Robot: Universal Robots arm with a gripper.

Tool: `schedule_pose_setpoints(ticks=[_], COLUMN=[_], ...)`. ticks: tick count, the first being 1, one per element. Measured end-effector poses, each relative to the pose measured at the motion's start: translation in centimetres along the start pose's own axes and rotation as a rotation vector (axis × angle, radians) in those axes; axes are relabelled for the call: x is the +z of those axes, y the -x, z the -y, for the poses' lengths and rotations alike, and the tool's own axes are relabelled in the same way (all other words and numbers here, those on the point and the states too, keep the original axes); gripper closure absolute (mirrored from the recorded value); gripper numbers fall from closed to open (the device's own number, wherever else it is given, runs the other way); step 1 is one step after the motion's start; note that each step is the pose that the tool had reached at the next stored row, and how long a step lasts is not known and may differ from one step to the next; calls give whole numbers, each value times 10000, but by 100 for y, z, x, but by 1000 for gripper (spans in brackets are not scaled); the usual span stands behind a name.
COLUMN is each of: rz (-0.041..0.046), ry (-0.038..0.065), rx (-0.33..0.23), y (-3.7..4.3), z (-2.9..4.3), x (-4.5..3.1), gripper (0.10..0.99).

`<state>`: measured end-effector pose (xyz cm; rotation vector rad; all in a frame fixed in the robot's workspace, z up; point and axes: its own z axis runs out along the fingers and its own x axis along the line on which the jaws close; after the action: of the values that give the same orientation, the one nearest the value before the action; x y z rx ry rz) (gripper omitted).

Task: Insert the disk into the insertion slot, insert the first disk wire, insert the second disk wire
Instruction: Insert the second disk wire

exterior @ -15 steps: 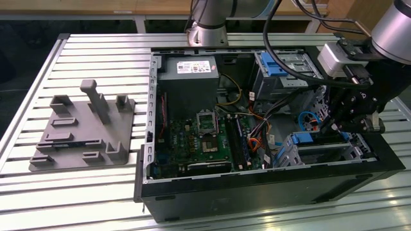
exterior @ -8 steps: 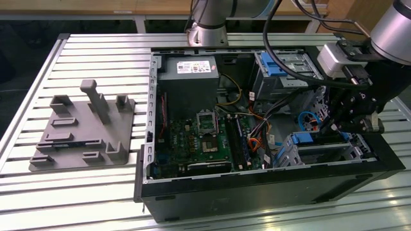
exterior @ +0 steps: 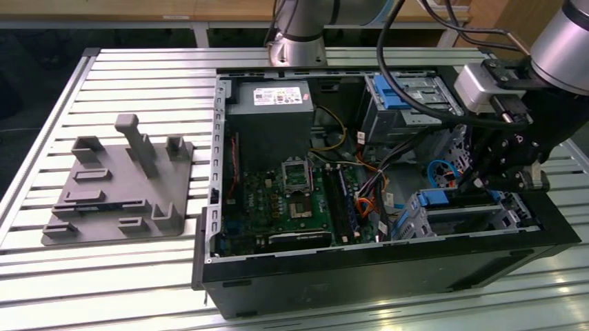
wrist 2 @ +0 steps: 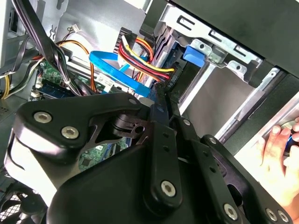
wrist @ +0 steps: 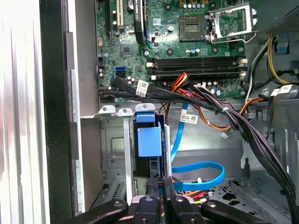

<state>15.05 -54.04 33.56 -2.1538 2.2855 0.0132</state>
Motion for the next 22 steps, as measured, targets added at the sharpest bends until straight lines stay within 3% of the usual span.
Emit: schedule_pose_setpoints(ticks=[22], rz=[7], ry=[0], rx=[-3], y=[-11], z=[2], x=[59], gripper=[918])
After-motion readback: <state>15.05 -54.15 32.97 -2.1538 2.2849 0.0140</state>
